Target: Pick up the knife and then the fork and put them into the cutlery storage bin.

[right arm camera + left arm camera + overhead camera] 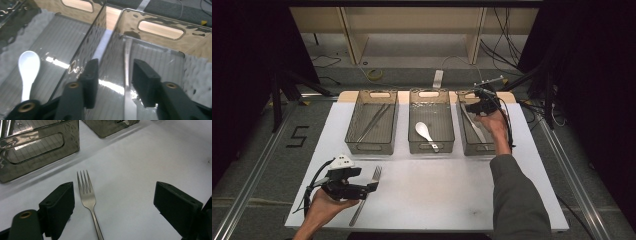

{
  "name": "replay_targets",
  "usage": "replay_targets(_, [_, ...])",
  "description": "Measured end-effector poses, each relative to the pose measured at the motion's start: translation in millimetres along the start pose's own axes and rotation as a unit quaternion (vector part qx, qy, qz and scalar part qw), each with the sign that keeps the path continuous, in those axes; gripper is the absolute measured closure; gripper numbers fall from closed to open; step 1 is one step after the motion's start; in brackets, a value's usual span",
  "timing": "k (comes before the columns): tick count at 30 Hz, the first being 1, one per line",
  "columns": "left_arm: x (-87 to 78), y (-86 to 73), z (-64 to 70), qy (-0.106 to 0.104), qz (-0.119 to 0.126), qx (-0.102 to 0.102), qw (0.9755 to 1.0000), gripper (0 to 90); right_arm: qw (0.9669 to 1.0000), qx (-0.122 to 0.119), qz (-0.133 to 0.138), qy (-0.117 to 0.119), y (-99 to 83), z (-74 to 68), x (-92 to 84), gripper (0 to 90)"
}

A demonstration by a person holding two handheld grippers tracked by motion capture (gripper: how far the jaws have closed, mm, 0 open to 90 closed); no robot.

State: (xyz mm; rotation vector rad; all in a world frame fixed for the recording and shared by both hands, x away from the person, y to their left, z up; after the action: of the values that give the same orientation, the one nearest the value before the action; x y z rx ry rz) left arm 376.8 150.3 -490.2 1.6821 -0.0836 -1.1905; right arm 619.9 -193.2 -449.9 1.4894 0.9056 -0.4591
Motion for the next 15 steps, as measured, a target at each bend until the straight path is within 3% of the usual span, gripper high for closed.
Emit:
replay_targets(4, [0.6,-1.7,-2.1,0.002,-0.006,-0.001,1.0000,16.5,0.9998,-0.015,0.000,0.013,-2.1,-6.1,-10.6,46.3])
replay_targets(9, [1.1,-4.5,-3.2,0.004,-0.020,-0.001,0.9998,16.6,0.9981,-0.047,0.009,0.039,-8.7,-23.6,-33.4,38.3])
replay_targets(15, [1.6,-6.8,-4.2,0.009,-0.030,-0.005,0.9995,16.9,0.9940,-0.077,0.030,0.072,-32.9,-48.4,-63.5,35.2])
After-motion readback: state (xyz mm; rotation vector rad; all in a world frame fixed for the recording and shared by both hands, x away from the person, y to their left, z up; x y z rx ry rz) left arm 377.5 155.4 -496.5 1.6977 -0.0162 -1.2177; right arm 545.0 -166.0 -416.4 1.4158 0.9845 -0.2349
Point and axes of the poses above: each handheld gripper's, and its own axes: x roughly forward along the jaws, y roughly out of its top, z roughly to its right, the point moved 10 cm from there along x, roughly forward along the jaws, and after that the axes turned 12 degrees about x, right-handed, at the moved point
